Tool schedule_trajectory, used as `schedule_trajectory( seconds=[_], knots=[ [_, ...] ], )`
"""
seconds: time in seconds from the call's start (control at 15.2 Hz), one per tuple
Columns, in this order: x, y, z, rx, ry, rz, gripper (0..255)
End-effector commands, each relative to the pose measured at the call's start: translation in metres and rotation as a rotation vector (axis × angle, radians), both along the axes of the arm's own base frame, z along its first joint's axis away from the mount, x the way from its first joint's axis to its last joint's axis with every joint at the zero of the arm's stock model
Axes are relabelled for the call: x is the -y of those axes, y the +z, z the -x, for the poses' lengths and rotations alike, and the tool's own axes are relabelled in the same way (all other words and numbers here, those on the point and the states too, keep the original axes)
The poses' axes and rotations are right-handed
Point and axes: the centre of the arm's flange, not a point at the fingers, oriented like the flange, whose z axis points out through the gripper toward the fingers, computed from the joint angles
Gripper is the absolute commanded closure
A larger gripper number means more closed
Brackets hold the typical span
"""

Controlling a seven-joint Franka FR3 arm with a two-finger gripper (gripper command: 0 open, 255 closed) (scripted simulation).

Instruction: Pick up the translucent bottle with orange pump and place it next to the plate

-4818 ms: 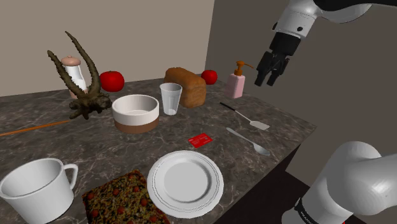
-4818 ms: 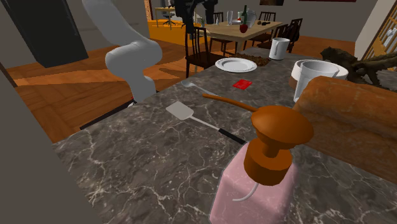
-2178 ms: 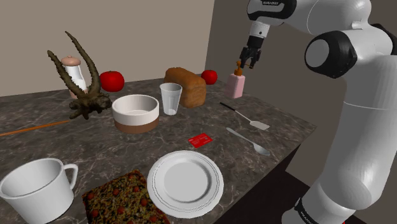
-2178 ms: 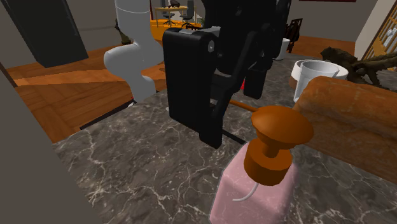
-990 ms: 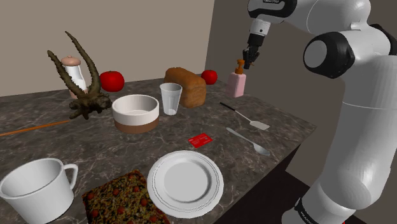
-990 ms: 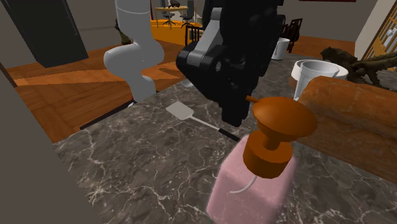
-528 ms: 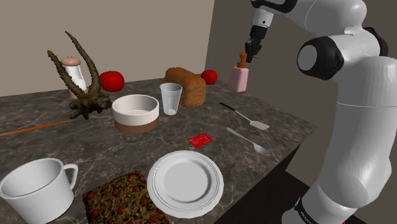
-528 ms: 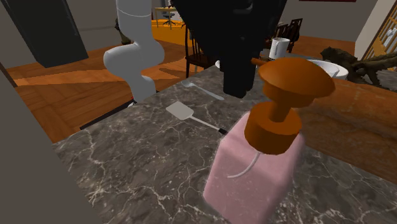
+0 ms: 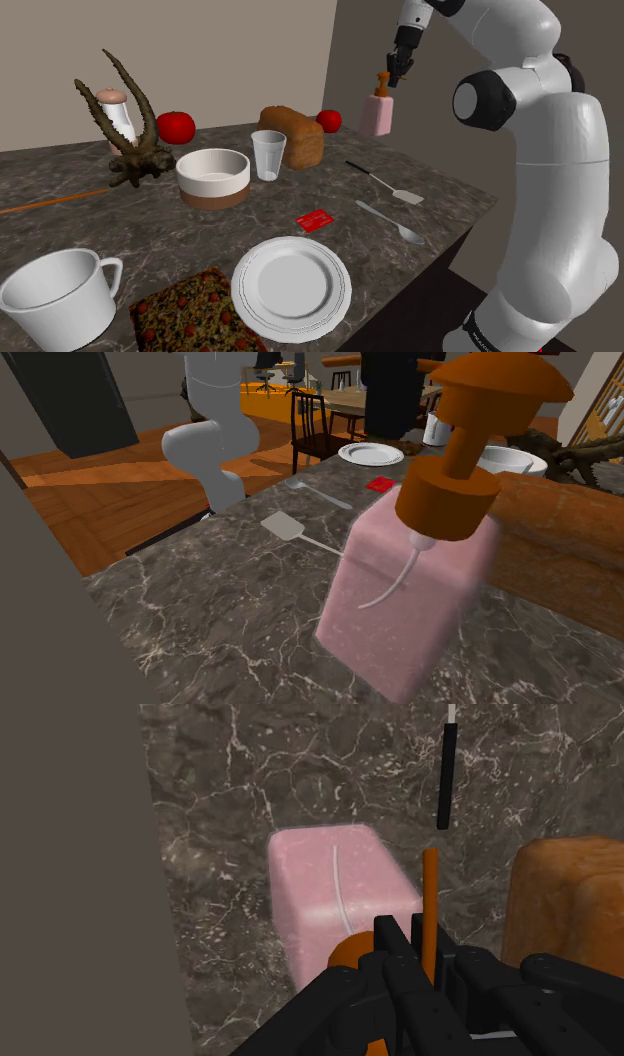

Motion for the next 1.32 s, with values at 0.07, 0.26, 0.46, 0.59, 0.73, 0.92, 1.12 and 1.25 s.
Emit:
schedule_trajectory(
  seconds=[0.07, 0.26, 0.46, 0.59, 0.73, 0.92, 1.12, 1.25],
  knots=[
    [-0.032, 0.004, 0.008, 0.001, 0.001, 0.001, 255],
    [-0.071, 0.004, 0.016, 0.001, 0.001, 0.001, 255],
    [-0.110, 0.004, 0.025, 0.001, 0.001, 0.001, 255],
    [-0.136, 0.004, 0.030, 0.001, 0.001, 0.001, 255],
    [-0.162, 0.004, 0.035, 0.001, 0.001, 0.001, 255],
    [-0.200, 0.004, 0.044, 0.001, 0.001, 0.001, 255],
    [-0.239, 0.004, 0.052, 0.001, 0.001, 0.001, 255],
    [-0.265, 0.004, 0.057, 0.001, 0.001, 0.001, 255]
  ],
)
